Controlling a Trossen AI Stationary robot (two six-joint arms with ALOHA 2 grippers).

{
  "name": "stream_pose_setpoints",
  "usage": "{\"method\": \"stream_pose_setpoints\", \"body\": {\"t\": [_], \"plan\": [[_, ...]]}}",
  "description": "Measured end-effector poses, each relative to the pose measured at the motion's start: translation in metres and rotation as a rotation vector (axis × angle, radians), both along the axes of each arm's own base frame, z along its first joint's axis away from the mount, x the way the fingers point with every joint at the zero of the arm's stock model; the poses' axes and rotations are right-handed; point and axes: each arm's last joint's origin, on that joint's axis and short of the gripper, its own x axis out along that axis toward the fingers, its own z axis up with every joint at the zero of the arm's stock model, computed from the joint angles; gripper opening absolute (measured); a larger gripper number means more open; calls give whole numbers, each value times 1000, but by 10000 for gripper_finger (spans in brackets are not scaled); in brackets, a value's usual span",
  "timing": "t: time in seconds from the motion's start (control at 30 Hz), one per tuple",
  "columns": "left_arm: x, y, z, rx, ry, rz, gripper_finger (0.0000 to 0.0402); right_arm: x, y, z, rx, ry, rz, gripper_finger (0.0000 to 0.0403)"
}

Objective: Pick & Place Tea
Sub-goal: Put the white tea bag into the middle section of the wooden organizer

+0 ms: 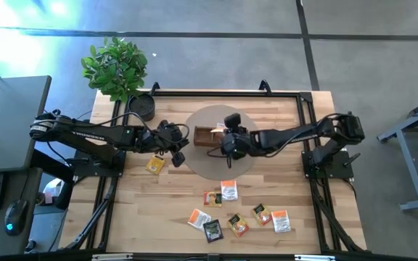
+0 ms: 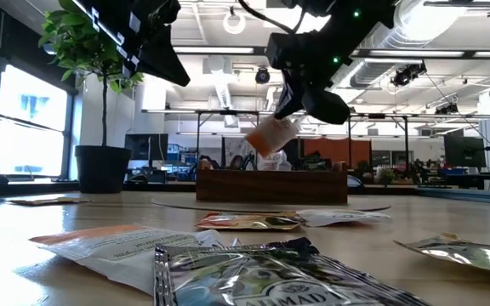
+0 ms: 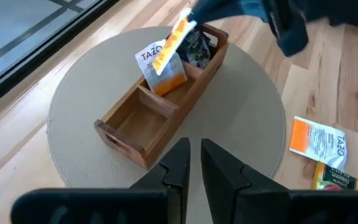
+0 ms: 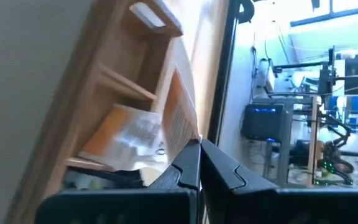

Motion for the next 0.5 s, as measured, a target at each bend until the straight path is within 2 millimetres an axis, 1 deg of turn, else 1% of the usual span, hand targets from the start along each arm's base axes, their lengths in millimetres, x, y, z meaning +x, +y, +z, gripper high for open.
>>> {"method": "stream_pose_setpoints", "body": {"t": [0.13, 0.3, 0.4, 0.5], "plan": [[0, 0, 0, 13, 6, -9, 39, -1, -7, -4, 84, 53, 83, 0], [0, 0, 0, 13, 6, -9, 39, -7, -9, -8, 90, 134, 74, 0], [0, 0, 0, 13, 6, -9, 39, -8, -13, -8, 105, 137, 74, 0], [0, 0, 0, 13, 5, -9, 39, -7, -18, -9, 174, 134, 116, 0]]}}
